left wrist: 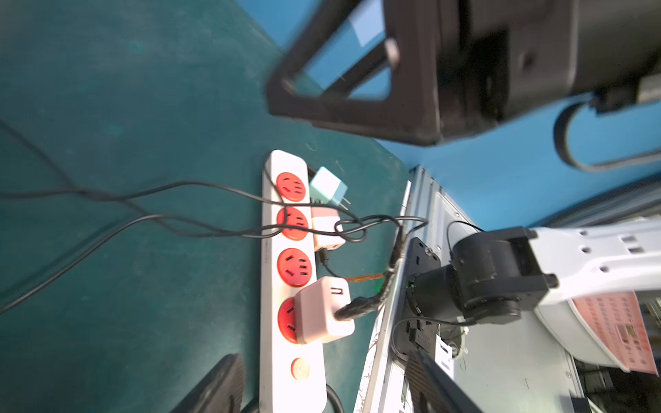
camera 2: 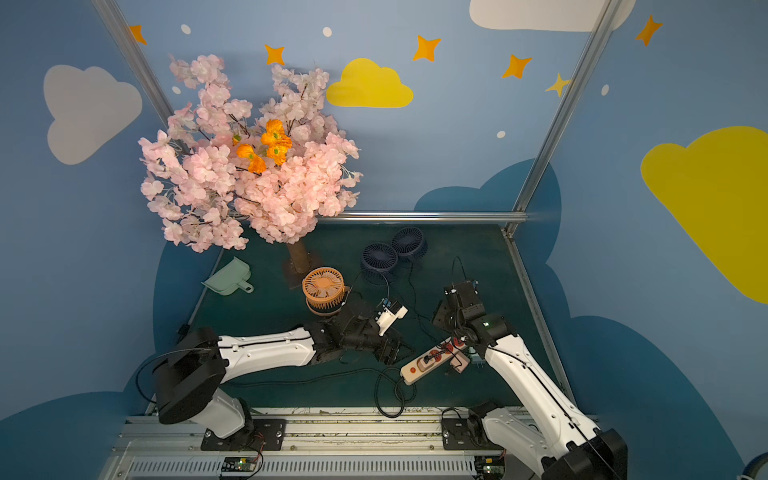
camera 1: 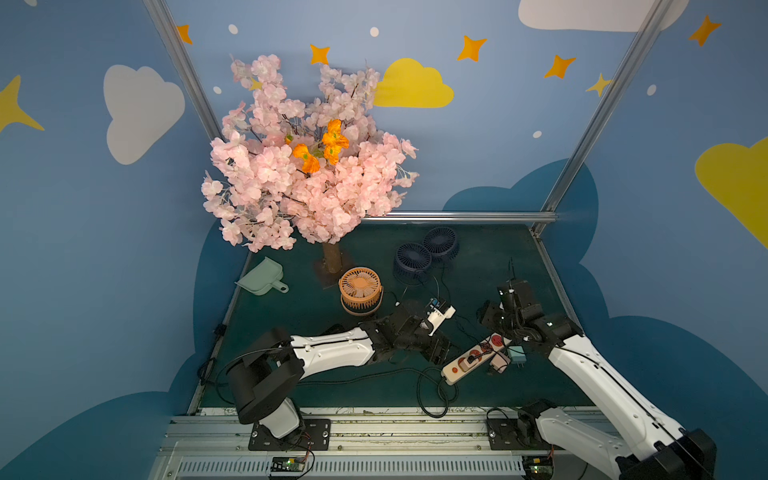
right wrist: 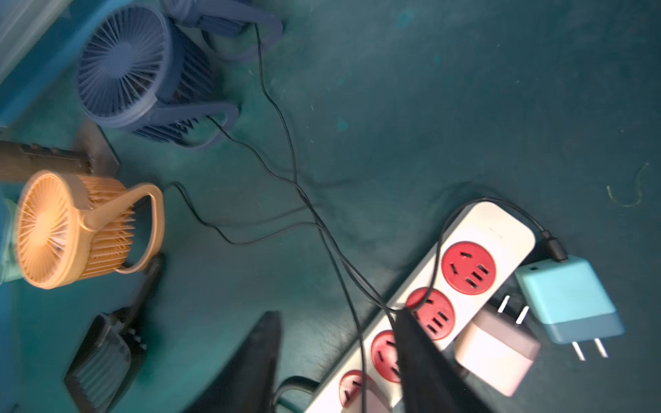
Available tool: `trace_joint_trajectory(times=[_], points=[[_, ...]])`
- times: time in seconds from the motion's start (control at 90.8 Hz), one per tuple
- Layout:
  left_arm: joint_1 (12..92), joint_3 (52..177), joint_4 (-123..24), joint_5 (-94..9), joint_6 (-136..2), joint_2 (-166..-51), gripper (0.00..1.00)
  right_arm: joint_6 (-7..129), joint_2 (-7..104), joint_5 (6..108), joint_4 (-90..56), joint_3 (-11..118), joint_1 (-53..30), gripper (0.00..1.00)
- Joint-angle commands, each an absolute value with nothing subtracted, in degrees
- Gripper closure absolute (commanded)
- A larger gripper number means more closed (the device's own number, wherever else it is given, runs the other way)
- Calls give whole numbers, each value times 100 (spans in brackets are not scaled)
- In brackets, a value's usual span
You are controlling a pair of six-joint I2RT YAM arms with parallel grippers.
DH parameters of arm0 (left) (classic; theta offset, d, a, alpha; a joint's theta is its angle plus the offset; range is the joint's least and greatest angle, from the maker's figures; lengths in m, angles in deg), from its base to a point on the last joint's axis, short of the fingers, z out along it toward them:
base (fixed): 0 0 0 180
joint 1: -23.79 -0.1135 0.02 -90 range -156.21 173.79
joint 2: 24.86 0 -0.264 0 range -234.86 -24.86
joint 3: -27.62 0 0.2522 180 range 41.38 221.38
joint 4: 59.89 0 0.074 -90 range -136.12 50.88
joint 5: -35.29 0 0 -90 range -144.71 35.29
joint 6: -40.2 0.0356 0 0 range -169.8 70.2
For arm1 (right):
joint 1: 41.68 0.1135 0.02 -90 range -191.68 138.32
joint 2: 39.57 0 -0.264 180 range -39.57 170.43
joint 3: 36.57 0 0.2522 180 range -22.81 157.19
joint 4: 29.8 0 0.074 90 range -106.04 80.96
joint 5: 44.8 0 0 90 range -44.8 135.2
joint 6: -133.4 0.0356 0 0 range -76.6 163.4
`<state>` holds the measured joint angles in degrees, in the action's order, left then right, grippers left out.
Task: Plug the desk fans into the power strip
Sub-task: Move the socket to the center of the board.
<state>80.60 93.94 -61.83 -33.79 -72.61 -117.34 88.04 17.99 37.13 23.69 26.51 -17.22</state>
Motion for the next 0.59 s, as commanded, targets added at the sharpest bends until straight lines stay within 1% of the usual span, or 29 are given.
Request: trace_joint_trajectory(times=[0.0, 0.022, 0.088, 0.22, 0.297, 0.419, 0.584], points=[[8153, 9809, -6382, -2870, -6461, -11811, 24, 8828, 1646, 3646, 2867, 2816, -1976, 18], [8164, 9900, -6241, -2826, -6286, -11837, 24, 8870, 1598, 3665, 2939, 2794, -2084, 15], [8214, 10277, -5663, -2769, -5730, -11951, 23, 9037, 1465, 3814, 3141, 2687, -2442, 10], [8452, 11199, -4256, -2800, -4701, -12482, 20, 9184, 1247, 4760, 3160, 2157, -3522, 9], [8615, 11563, -3857, -2946, -4391, -12790, 20, 9070, 1225, 5123, 3182, 1931, -4079, 9], [8696, 11835, -3811, -3110, -4416, -13086, 20, 8911, 1154, 5440, 3284, 1751, -4531, 9], [8810, 12184, -3790, -3626, -4422, -13528, 21, 8869, 965, 5603, 3288, 1642, -4714, 9]])
